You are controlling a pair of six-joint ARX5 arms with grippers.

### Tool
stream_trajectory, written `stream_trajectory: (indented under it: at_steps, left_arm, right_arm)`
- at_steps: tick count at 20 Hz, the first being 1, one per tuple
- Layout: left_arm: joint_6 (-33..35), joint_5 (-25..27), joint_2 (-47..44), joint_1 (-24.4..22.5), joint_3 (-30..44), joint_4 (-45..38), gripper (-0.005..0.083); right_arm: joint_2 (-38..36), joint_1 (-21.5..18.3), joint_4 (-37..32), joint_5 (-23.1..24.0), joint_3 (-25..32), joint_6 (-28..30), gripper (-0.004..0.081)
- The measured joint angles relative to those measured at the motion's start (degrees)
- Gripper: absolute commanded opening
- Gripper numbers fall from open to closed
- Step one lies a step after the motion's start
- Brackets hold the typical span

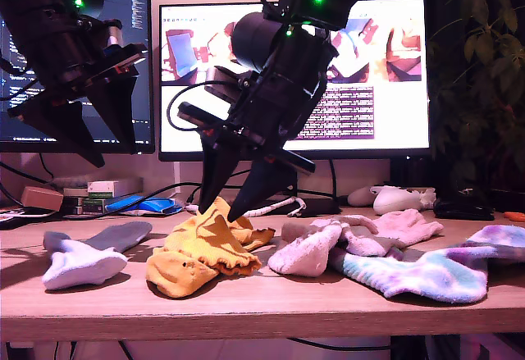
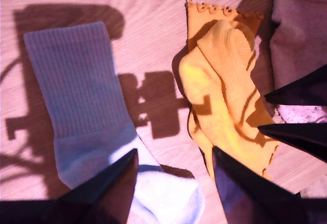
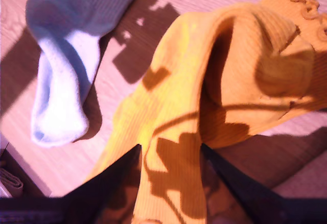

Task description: Pair up the socks based on colour and pattern, by placing them on top of one another

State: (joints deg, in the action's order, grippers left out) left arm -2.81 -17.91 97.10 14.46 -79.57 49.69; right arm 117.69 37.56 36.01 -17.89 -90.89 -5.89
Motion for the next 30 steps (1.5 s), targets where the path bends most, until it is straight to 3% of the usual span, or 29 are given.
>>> stream_trajectory:
  at_steps: [4, 5, 7, 15, 18, 24, 30]
  left_arm:
    - [0.0, 0.0, 0.0, 0.0, 0.0, 0.0, 0.0407]
    - [0.0, 0.0, 0.0, 0.0, 0.0, 0.0, 0.0407]
    - [0.0, 0.0, 0.0, 0.0, 0.0, 0.0, 0.0407]
    - [0.4, 0.0, 0.0, -0.2, 0.0, -0.1, 0.0407]
    - [0.4, 0.0, 0.0, -0.4, 0.0, -0.2, 0.0407]
    - [0.4, 0.0, 0.0, -0.8, 0.0, -0.2, 0.0407]
    - [0.4, 0.0, 0.0, -0.8, 0.0, 0.4, 0.0407]
  right_arm:
    - [1.7, 0.0, -0.5, -0.7, 0.0, 0.0, 0.019]
    - [2.1, 0.0, -0.4, -1.2, 0.0, 0.0, 0.0149]
    - [2.7, 0.0, -0.5, -1.3, 0.0, 0.0, -0.0022]
    - [2.8, -0.8, 0.2, -6.7, -0.2, -3.3, -0.0011]
    - [2.8, -1.4, 2.1, -7.2, -3.1, -3.6, -0.0011]
    - [2.5, -4.7, 2.6, -7.0, -16.7, -6.9, -0.0011]
    - [2.0, -6.0, 4.6, -2.3, -18.2, -9.1, -0.0011]
